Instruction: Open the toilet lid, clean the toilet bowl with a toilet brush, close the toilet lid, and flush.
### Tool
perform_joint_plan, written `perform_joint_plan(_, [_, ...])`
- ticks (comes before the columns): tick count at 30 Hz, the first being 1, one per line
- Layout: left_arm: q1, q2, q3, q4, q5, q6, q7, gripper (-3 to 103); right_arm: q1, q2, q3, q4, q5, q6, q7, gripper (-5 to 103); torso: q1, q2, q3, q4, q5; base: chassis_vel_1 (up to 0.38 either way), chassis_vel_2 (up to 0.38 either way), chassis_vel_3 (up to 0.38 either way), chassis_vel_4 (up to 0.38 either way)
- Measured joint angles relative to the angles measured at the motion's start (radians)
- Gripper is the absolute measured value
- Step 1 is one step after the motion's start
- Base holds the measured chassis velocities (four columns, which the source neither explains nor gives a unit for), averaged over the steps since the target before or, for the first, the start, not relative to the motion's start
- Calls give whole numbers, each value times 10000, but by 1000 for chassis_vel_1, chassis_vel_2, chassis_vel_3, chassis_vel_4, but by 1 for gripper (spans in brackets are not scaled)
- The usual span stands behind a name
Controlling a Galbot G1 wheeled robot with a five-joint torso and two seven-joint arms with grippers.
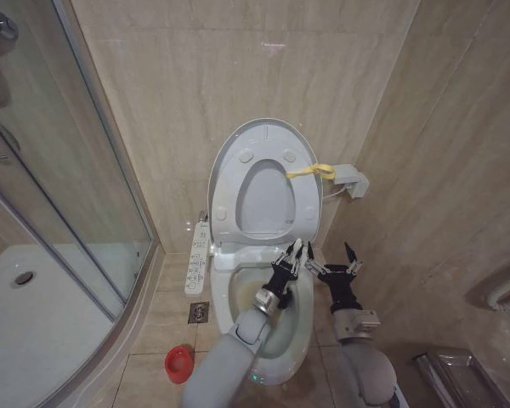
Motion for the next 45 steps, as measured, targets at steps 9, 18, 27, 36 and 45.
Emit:
perform_joint_plan(9, [-295,5,406,396,-183,-17,46,21,0,0,0,0,0,0,0,100,0,0,0,0,0,0,0,0,0])
perform_joint_plan(18, [-402,10,676,899,-276,-216,196,21,0,0,0,0,0,0,0,100,0,0,0,1,-1,0,0,0,0])
perform_joint_plan(27, [-657,10,673,686,-277,-247,204,21,0,0,0,0,0,0,0,100,0,0,0,-2,-2,0,0,0,0])
perform_joint_plan(36, [-700,12,910,976,-353,-269,302,21,0,0,0,0,0,0,0,100,0,0,0,1,1,0,0,0,0])
perform_joint_plan(45, [-597,10,1255,1182,-376,-316,347,21,0,0,0,0,0,0,0,100,0,0,0,3,-1,0,0,0,0])
